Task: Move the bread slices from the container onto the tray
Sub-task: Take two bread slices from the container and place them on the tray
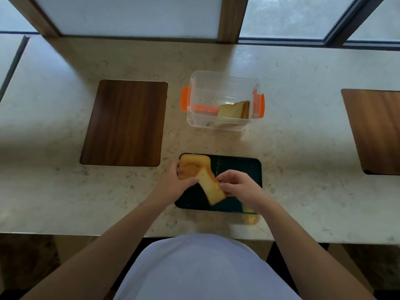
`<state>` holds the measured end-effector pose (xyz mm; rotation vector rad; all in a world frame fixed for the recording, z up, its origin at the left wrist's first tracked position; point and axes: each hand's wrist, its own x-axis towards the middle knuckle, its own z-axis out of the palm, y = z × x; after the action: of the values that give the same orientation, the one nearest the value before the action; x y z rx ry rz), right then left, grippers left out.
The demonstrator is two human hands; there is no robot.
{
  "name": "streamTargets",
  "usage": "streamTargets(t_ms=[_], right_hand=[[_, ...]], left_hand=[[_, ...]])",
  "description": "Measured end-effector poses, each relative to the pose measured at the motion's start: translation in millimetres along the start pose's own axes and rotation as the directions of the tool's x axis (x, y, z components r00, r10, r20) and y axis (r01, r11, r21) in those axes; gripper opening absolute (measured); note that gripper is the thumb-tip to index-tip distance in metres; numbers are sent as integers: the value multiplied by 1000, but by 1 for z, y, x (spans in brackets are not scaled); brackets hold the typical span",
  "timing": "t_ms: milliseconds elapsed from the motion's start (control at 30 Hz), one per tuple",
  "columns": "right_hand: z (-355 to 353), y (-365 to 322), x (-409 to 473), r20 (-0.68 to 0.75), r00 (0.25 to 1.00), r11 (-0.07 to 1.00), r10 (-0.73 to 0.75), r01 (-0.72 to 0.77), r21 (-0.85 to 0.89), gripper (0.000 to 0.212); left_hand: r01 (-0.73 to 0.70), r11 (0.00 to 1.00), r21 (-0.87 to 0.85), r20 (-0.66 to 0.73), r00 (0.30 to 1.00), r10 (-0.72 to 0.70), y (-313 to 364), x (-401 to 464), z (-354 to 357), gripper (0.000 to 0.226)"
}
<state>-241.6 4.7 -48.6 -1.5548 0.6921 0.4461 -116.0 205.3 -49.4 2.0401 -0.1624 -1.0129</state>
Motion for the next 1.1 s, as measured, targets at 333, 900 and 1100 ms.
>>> streamTargets(t_ms=[333, 900, 1100], right_hand=[[8, -14, 18, 102, 989, 843, -111, 148, -517, 26], [44, 44, 25, -250, 968, 973, 31, -86, -214, 20], [53, 52, 28, -235, 967, 937, 96, -168, -307, 22]], left_hand=[[-406, 772, 488, 190, 913, 360, -13, 15, 3, 16], [-71, 942, 328, -6, 997, 78, -35, -2, 19, 30], [30, 911, 412, 27, 999, -45, -37, 6, 16, 34]])
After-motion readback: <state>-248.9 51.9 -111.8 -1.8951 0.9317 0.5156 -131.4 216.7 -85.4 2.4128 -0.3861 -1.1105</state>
